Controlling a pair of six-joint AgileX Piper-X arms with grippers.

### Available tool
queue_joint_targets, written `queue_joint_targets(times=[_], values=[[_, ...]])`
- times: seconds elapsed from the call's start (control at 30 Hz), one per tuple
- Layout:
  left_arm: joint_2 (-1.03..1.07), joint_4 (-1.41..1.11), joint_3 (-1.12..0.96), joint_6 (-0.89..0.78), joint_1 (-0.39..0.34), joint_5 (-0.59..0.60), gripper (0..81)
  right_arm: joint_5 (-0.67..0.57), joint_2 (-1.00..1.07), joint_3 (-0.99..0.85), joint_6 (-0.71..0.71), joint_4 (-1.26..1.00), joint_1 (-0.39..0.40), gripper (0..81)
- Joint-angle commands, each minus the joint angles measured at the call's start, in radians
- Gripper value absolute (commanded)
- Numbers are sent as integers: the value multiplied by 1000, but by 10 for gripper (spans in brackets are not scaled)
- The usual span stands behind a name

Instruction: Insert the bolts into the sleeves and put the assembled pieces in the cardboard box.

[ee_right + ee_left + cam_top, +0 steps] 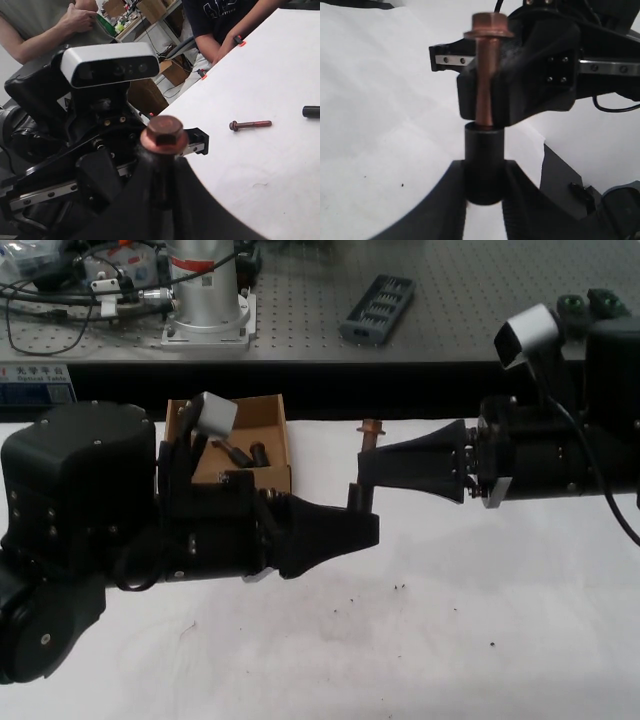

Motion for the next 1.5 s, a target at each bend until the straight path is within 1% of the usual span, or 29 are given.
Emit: queue_joint_targets(times=[0.0, 0.03, 0.07, 0.1, 0.13, 0.2, 0.23, 0.27, 0.3, 0.43, 0.53, 0.6, 0.7, 0.83, 0.93, 0.97, 1.07, 1.17, 1.37, 1.47], values=[[-15, -103, -25, -30, 7, -77, 6, -81, -4, 20, 20, -37, 7, 14], [-15, -102, -25, -30, 7, -82, 6, -91, -4, 20, 41, -69, 7, 18], [-15, -102, -25, -30, 7, -83, 6, -92, -4, 20, 66, -108, 7, 77], [-15, -102, -25, -30, 7, -90, 6, -89, -4, 20, 100, -150, 7, 156], [-15, -102, -25, -30, 7, -100, 6, -67, -4, 20, 149, -195, 7, 253], [-15, -114, -25, -30, 7, -125, 6, 3, -8, 6, 232, -220, 7, 446], [-15, -132, -25, -30, 7, -145, 6, 33, -13, -6, 264, -217, 7, 496], [-15, -150, -25, -30, 7, -165, 6, 41, -18, -16, 274, -220, 7, 502], [-15, -184, -25, -30, 7, -194, 6, 41, -23, -23, 272, -228, 7, 489], [-15, -297, -31, -30, 11, -306, 6, 48, -41, -26, 273, -295, -2, 404], [-15, -270, -59, -41, 29, -315, 6, 96, -45, -26, 282, -289, -20, 400], [-9, -200, -91, -23, 52, -324, 6, 145, -45, -20, 284, -243, -33, 400], [25, -100, -159, 44, 114, -314, 6, 203, -45, 4, 284, -142, -51, 400], [112, 14, -292, 148, 195, -298, 6, 195, -45, 54, 280, -82, -54, 400], [206, 132, -433, 205, 239, -298, 6, 188, -45, 81, 280, -82, -32, 395], [245, 171, -484, 228, 250, -296, 6, 188, -45, 86, 280, -82, -23, 380], [360, 268, -625, 276, 265, -291, 6, 168, -45, 92, 280, -90, -1, 332], [460, 349, -752, 326, 266, -294, 6, 150, -45, 92, 280, -97, 20, 295], [631, 561, -954, 393, 269, -358, 6, 149, -45, 92, 277, -97, 34, 292], [678, 634, -1008, 456, 269, -431, 6, 135, -45, 92, 277, -97, 37, 292]])
